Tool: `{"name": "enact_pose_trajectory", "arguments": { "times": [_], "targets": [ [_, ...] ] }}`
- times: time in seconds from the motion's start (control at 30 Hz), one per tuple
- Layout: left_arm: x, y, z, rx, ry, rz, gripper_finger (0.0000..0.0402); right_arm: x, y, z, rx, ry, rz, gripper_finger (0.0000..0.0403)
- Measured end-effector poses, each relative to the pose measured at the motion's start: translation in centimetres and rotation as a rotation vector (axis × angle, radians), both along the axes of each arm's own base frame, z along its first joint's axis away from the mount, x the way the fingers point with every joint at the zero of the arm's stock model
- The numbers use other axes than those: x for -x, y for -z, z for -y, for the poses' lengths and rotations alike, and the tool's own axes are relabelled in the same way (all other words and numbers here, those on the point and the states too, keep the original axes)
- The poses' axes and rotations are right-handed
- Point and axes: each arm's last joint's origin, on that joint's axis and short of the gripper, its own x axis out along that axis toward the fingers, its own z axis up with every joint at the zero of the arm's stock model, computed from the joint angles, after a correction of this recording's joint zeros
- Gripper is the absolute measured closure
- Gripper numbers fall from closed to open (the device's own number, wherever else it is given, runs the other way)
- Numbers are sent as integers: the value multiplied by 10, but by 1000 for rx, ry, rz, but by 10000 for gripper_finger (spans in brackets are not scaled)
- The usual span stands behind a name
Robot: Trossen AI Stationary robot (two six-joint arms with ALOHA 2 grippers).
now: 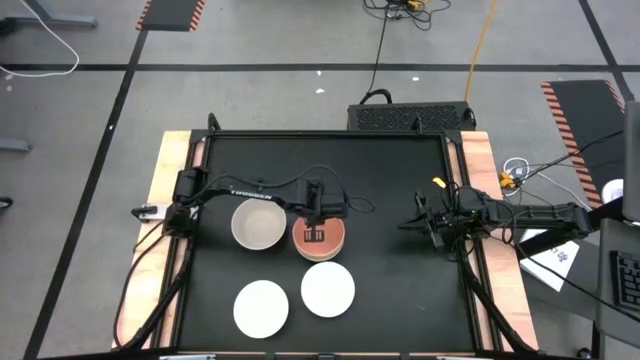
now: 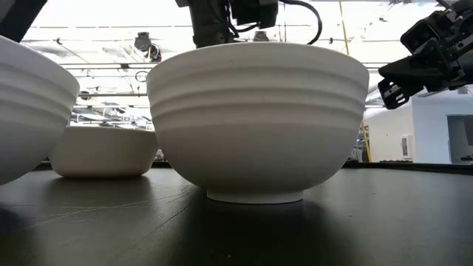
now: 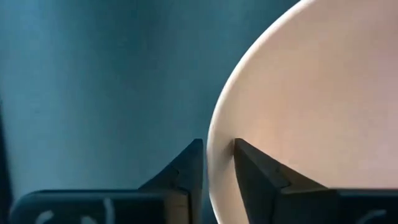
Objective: Nest bowls inside each other
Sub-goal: Stack the orange bowl on top of the brown bowl, then stack the right white bowl on top of the orange bowl
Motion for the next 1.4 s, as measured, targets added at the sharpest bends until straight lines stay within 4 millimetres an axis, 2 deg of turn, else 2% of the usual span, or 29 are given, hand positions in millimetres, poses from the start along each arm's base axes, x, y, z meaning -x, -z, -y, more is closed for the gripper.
{"name": "enact_pose_trajectory", "arguments": {
  "times": [0.83,1.23,1.3,1.4],
  "targets": [
    [-1,-2,1,3,-13,23,146,0,0,0,0,0,-1,403],
    [0,-5,1,13,-9,28,135,-1,0,0,-8,0,9,403],
    [2,-10,1,11,0,37,135,-1,0,0,-7,0,11,403],
    [8,-30,1,7,17,90,135,-1,0,0,-7,0,12,403]
  ]
}}
